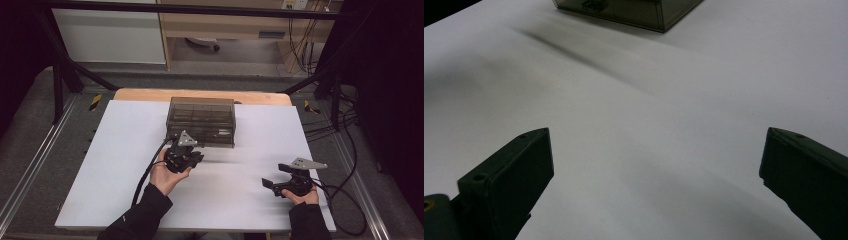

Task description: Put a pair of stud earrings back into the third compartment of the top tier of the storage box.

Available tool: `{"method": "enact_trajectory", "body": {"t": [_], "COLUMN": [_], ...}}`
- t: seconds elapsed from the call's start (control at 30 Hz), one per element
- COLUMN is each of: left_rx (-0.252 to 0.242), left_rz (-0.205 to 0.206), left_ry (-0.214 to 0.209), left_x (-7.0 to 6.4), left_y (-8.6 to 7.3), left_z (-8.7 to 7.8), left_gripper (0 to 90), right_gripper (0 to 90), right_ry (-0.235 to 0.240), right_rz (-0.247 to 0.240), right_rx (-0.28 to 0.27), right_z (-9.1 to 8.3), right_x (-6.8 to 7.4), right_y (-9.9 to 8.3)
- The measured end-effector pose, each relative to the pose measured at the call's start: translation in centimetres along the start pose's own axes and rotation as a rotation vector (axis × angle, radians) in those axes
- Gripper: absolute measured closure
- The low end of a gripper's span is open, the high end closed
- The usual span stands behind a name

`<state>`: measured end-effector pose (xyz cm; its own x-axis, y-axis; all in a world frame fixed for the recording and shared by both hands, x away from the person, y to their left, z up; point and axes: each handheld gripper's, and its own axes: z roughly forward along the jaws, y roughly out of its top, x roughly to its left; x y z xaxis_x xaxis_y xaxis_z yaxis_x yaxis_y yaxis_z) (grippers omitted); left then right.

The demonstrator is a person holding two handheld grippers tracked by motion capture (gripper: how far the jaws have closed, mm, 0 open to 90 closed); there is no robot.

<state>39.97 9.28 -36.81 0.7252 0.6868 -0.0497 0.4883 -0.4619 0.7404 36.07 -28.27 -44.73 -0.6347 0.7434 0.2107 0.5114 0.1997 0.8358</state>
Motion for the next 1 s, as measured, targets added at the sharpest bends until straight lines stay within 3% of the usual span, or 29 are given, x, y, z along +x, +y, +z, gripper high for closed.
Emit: {"method": "enact_trajectory", "body": {"t": [0.27, 0.5, 0.8, 1.0], "left_rx": [-0.029, -0.035, -0.021, -0.005], "left_rz": [0.005, 0.002, 0.018, 0.032], "left_ry": [0.005, 0.006, 0.002, 0.029], "left_x": [-0.1, 0.0, 0.0, 0.5], "left_y": [3.4, 5.7, 6.6, 6.3], "left_z": [0.6, 2.5, 5.4, 6.7], "left_gripper": [80.7, 80.7, 80.7, 80.6], "right_gripper": [1.5, 1.4, 1.5, 1.4], "right_ry": [0.0, 0.0, 0.002, 0.004], "right_rz": [0.001, -0.001, -0.003, -0.002], "right_rx": [0.001, 0.002, -0.001, -0.001], "right_z": [0.0, 0.0, -0.1, 0.0], "right_x": [0.0, 0.0, -0.1, 0.0], "right_y": [0.0, 0.0, 0.0, 0.0]}}
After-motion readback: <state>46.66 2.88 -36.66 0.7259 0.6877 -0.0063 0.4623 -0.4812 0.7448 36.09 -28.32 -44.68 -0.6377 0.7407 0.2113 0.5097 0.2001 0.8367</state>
